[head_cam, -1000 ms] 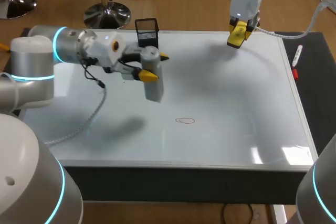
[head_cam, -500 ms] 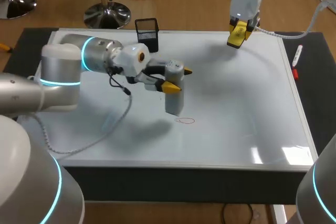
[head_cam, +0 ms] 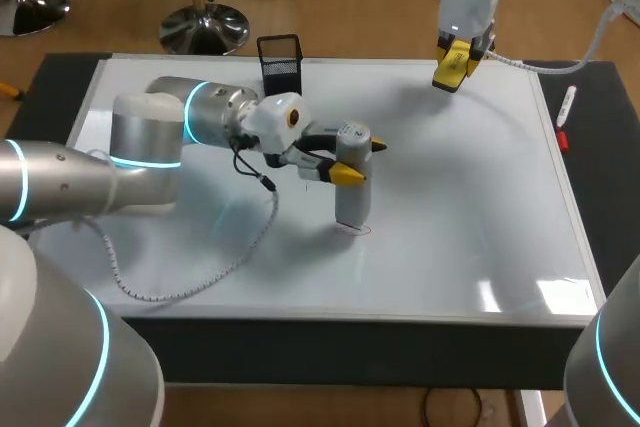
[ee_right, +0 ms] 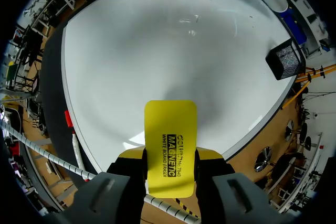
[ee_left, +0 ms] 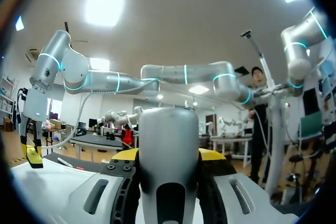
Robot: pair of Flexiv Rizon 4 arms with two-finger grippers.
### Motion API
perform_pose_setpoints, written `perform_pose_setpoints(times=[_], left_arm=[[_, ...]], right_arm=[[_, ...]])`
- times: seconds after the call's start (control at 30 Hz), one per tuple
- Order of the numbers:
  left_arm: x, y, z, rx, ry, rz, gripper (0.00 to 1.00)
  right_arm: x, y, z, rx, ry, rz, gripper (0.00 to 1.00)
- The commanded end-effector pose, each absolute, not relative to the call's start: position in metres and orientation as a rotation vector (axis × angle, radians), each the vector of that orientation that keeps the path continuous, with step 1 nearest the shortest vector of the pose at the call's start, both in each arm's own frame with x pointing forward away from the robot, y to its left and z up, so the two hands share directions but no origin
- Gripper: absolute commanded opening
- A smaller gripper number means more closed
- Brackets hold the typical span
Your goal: Pick up the inspection probe, press it on each red-marked spot on the whiteboard one by one, put down the probe, pick up the eraser, and wipe off all the red marks.
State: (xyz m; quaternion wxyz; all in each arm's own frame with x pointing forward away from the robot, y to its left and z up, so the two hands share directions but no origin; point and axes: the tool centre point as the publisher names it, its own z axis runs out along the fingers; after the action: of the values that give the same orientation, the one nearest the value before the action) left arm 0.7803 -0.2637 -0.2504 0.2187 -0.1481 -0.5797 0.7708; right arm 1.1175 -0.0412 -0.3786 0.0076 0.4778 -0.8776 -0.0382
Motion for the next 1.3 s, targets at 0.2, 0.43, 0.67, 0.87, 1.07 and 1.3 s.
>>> perform_pose_setpoints(times=[0.2, 0.43, 0.67, 0.87, 1.07, 1.3], left_arm=[[0.782, -0.269, -0.264, -0.412, -1.582, 2.128, 0.00], [0.777, -0.267, -0.268, -0.424, -1.595, 2.115, 0.00], [0.775, -0.267, -0.277, -0.432, -1.616, 2.100, 0.00], [0.775, -0.267, -0.280, -0.424, -1.621, 2.093, 0.00], [0.775, -0.267, -0.280, -0.424, -1.620, 2.094, 0.00], [0.774, -0.267, -0.281, -0.425, -1.621, 2.092, 0.00]], right_arm=[[1.118, -0.042, -0.377, 1.495, -2.740, -0.115, 0.00], [1.118, -0.042, -0.377, 1.495, -2.740, -0.115, 0.00], [1.118, -0.042, -0.377, 1.495, -2.740, -0.115, 0.00], [1.118, -0.042, -0.377, 1.495, -2.740, -0.115, 0.00], [1.118, -0.042, -0.377, 1.495, -2.740, -0.115, 0.00], [1.118, -0.042, -0.377, 1.495, -2.740, -0.115, 0.00]])
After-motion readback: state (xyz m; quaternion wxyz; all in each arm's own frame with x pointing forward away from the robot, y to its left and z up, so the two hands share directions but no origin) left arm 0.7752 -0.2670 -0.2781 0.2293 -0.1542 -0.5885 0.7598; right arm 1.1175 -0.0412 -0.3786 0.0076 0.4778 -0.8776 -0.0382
